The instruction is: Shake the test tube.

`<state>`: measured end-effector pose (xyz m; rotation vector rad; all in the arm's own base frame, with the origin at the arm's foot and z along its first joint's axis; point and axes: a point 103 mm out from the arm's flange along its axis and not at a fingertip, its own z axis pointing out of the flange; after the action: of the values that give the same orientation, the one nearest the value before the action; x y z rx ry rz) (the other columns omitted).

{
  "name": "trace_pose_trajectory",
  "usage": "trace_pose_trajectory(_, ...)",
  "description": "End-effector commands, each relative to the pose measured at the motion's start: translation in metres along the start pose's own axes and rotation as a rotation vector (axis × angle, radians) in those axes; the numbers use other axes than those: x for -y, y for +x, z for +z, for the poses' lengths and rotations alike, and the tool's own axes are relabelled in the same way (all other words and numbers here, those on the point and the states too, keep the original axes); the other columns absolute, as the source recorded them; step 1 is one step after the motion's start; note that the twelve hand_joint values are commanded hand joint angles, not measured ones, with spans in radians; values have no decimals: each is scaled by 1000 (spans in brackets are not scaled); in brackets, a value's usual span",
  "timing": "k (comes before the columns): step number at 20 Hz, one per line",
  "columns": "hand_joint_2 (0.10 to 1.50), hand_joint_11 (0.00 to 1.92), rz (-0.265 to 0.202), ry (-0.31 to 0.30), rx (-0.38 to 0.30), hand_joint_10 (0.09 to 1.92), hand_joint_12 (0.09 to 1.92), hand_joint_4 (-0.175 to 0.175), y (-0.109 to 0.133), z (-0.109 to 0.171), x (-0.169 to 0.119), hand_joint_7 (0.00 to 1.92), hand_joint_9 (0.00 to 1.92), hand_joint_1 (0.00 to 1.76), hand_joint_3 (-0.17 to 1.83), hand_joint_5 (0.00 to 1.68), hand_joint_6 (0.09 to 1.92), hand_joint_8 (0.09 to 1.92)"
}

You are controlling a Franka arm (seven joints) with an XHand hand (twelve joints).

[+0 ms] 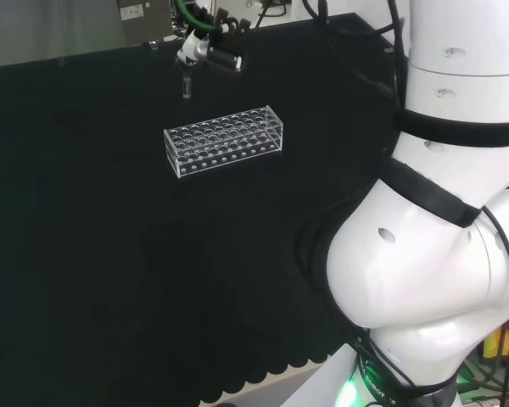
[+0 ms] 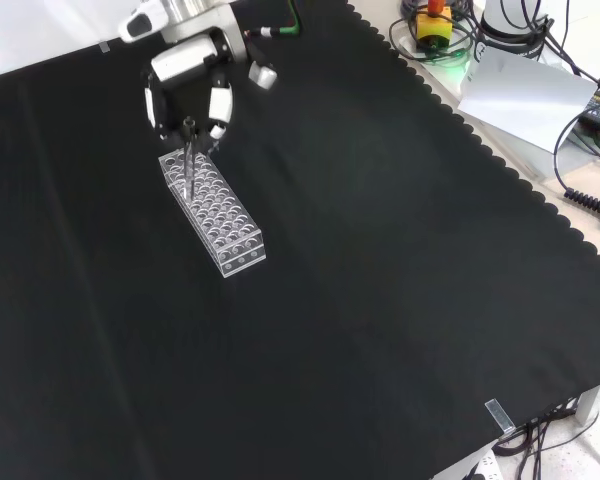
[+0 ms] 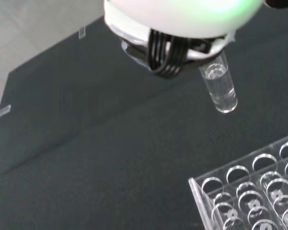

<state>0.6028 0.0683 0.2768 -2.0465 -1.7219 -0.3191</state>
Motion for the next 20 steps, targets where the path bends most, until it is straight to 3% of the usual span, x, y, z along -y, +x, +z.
trace_pose_trajectory(1, 610, 1203, 3, -39, -18, 315, 892, -175, -10, -42, 17, 1398, 1615, 1325, 685, 1343, 511, 511)
trace_pose_trajectory(9, 606, 1201, 52, -68, 45, 316, 895, -175, -43, -68, 36, 1399, 1615, 1325, 691, 1344, 512, 511)
trace_pose_trajectory(16, 604, 1200, 174, -122, 130, 316, 898, -175, -114, -112, 54, 1400, 1614, 1325, 694, 1344, 512, 511)
trace_pose_trajectory(20, 628, 1188, 233, -149, 252, 317, 900, -175, -161, -145, 66, 1425, 1404, 1423, 618, 1339, 483, 568)
